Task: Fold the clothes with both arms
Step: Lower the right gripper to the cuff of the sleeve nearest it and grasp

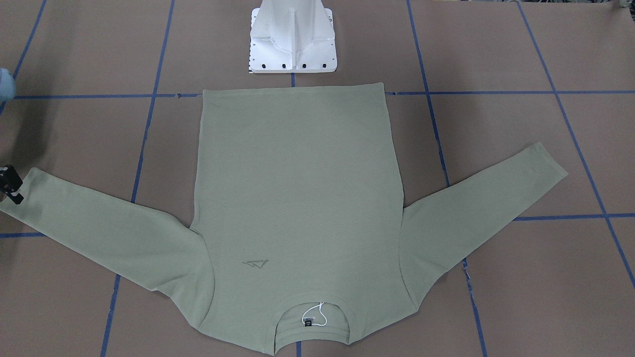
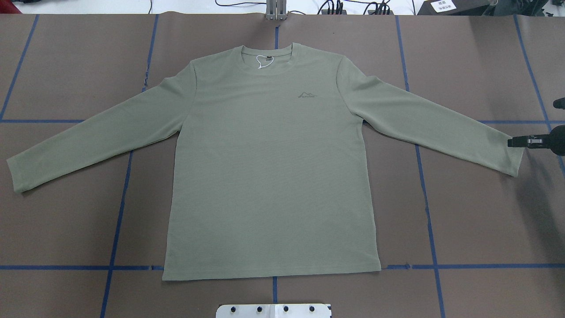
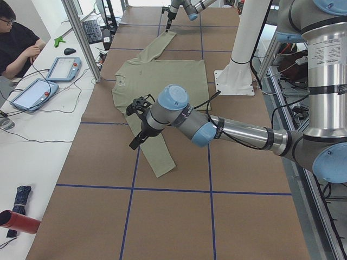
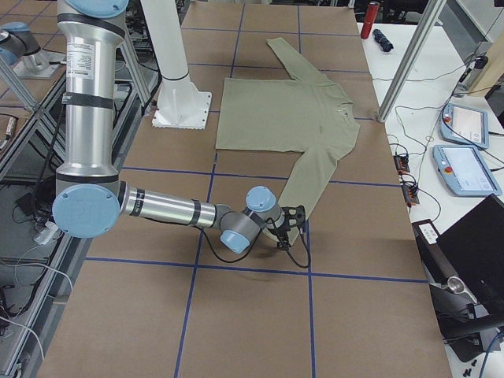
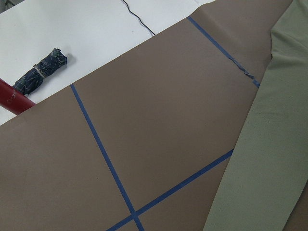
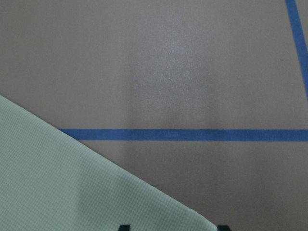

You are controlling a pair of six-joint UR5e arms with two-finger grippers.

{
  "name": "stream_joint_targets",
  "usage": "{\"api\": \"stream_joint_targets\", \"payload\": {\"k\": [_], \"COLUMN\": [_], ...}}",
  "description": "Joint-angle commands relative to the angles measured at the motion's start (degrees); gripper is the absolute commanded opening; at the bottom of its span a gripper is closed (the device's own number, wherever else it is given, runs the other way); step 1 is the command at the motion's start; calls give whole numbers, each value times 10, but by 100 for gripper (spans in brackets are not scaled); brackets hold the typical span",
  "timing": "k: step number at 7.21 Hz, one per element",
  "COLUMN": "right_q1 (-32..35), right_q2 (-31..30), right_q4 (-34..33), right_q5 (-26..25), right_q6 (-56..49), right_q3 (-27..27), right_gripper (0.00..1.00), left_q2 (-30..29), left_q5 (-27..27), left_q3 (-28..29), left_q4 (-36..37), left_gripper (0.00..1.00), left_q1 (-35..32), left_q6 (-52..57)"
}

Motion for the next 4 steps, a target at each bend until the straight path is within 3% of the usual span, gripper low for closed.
{"api": "stream_joint_targets", "payload": {"k": [1, 4], "right_q1": [-1, -1], "right_q2": [1, 1], "right_q4": [0, 2], "right_q5": [-2, -4], "right_q6": [-1, -1], "right_q3": [-8, -13], "right_gripper": [63, 58], "left_q2": [2, 2], "left_q5": [-1, -1], "left_q3": [-1, -1], "left_q4": [0, 0], "left_gripper": [100, 100], "left_q1": [0, -1], "left_q6": [0, 1]}}
